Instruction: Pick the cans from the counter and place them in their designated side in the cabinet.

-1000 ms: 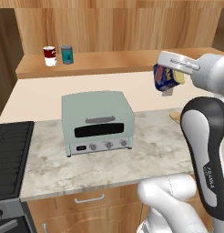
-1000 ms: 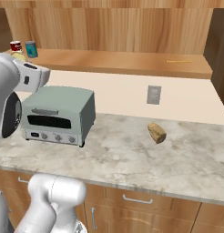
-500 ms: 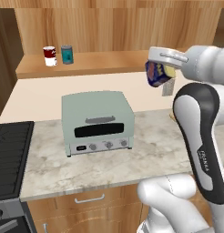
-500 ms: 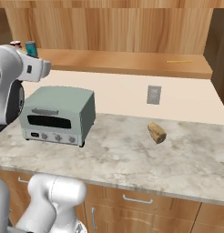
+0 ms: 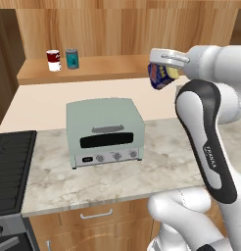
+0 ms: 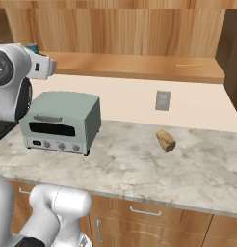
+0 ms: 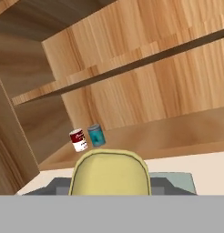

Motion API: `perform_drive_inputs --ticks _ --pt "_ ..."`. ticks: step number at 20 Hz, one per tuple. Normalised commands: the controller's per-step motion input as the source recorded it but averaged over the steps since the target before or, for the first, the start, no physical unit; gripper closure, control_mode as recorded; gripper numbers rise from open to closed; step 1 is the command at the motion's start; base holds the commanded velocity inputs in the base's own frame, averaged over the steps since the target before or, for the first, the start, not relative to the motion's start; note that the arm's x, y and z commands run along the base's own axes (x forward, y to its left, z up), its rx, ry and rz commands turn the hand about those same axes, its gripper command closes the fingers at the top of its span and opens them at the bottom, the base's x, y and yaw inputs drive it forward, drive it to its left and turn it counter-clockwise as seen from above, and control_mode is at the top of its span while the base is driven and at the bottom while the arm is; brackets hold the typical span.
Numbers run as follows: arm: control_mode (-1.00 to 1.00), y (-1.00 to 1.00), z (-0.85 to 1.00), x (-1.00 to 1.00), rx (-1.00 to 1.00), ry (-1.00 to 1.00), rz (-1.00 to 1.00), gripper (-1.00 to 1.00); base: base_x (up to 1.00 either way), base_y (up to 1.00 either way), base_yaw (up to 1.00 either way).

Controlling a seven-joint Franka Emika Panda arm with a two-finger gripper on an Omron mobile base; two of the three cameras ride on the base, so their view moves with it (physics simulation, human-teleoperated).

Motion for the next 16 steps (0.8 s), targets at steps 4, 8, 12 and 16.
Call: perform_drive_inputs --ticks 4,8,12,16 --pt "-1.00 0.04 -0.03 0.34 -0.01 0.00 0.02 1.00 0.00 0.00 0.00" --pt "-1.00 0.08 0.00 0.27 -0.01 -0.02 0.02 1.00 0.00 0.00 0.00" --pt "-1.00 0.09 0.00 0.23 -0.01 -0.02 0.02 1.00 0.00 0.00 0.00" --pt "-1.00 0.15 0.00 0.15 -0.04 0.00 0.01 1.00 0.00 0.00 0.00"
